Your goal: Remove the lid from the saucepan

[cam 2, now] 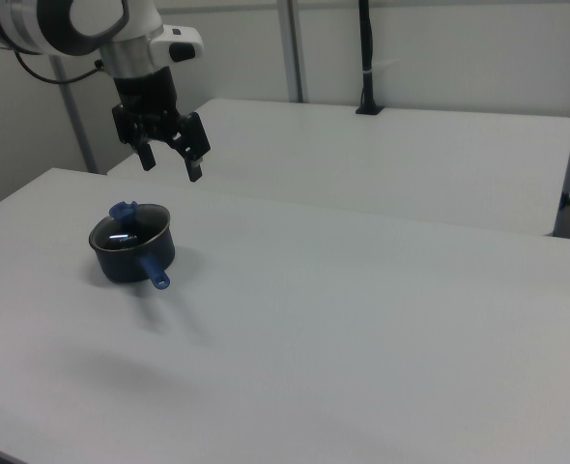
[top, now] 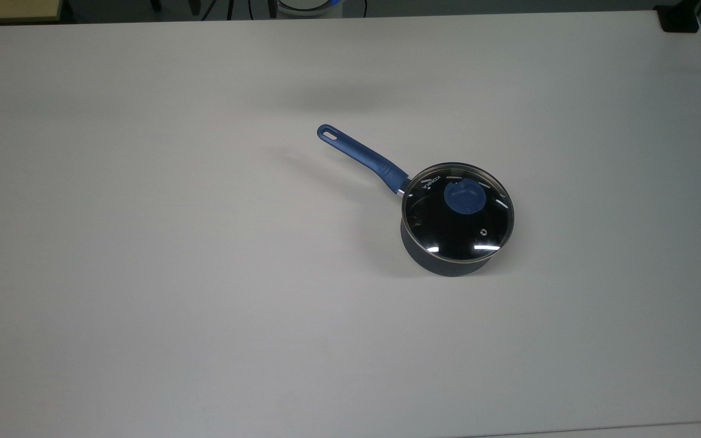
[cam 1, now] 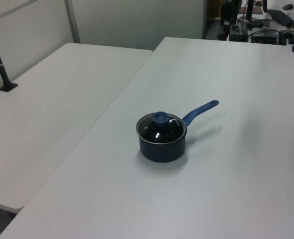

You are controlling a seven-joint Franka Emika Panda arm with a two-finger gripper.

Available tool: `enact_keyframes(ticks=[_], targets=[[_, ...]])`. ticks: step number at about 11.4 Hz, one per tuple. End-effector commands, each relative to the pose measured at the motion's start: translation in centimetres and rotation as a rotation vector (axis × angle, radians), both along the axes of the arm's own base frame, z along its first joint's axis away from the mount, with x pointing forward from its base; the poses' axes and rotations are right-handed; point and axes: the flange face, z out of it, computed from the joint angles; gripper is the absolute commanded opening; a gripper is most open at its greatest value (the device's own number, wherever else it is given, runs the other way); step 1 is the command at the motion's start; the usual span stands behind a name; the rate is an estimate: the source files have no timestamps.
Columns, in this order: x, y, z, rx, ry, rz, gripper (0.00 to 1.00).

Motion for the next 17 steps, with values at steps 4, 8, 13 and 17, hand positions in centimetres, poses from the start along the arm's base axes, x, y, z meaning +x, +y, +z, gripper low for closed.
enact_keyframes(ticks=[4, 8, 13, 17], targets=[[-0.3, 0.0, -0.1, 0.021, -0.005, 0.007, 1.0], [-0.4, 0.1, 0.0, 0.021, -0.005, 0.002, 1.0], [1.8, 3.9, -3.9, 0.0, 0.047, 0.242, 1.0], [6.7, 14.3, -7.1, 0.026, -0.113, 0.277, 1.0]])
